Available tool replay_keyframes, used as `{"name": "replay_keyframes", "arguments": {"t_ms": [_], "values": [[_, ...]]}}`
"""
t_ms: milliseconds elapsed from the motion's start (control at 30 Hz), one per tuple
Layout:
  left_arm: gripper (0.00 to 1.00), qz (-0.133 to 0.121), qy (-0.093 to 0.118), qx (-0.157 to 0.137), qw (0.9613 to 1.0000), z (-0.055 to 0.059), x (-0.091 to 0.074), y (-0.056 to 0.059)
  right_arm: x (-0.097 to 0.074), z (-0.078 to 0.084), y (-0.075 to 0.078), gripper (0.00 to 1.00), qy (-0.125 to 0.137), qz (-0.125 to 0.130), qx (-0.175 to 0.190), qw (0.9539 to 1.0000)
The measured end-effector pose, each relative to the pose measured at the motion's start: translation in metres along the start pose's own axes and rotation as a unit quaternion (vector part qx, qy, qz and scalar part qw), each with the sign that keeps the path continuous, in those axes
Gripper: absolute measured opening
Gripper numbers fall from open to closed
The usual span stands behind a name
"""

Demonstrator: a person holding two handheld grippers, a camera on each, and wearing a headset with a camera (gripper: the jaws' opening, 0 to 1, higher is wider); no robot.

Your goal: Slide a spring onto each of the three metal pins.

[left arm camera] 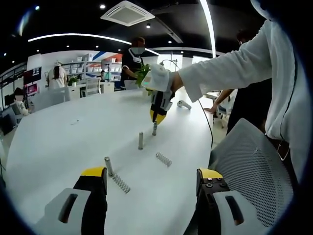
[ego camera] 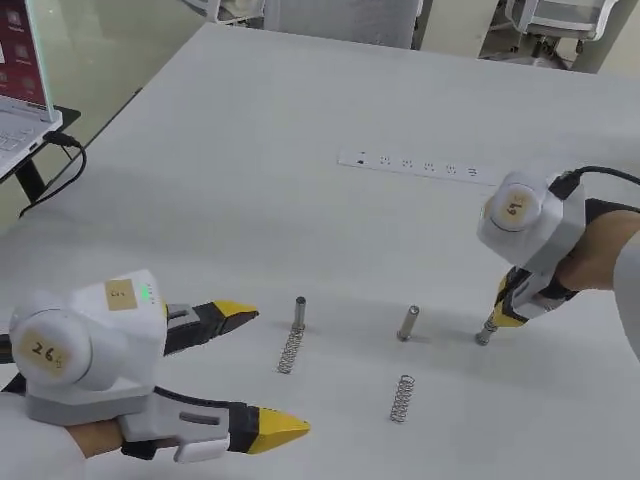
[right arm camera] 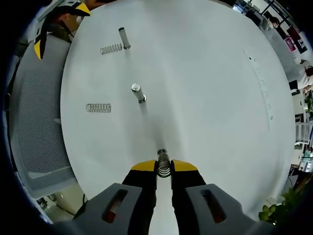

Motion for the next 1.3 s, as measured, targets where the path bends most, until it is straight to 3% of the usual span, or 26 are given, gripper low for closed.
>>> {"name": "replay_keyframes", "arguments": {"t_ms": [233, 967, 1033, 1300], "values": [[0.71, -0.002, -0.002, -0.002, 1.0000, 0.001, -0.001, -0.001, 0.011, 0.003, -0.001, 0.08, -0.002, -0.008, 0.003, 1.0000], [0.71, -0.002, -0.006, 0.000, 1.0000, -0.001, -0.003, -0.001, 0.018, 0.005, -0.003, 0.12, 0.007, -0.016, 0.010, 0.9998], [0.71, -0.003, -0.006, 0.001, 1.0000, -0.002, -0.003, -0.001, 0.016, 0.005, -0.002, 0.17, 0.014, -0.010, 0.010, 0.9998], [0.70, -0.007, -0.003, 0.003, 1.0000, -0.004, -0.005, -0.002, -0.010, 0.001, -0.002, 0.21, 0.053, 0.006, 0.020, 0.9984]]}}
Point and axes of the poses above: the centre of the closed fingertips' face, and the gripper's own axes: x roughly forward along the fingers, y roughly to its right, z roughly out of its underside, the point moved 8 cm from there along -x, roughly backward along the fingers, and after that the axes turned 5 degrees about x, right-handed, at the moved point
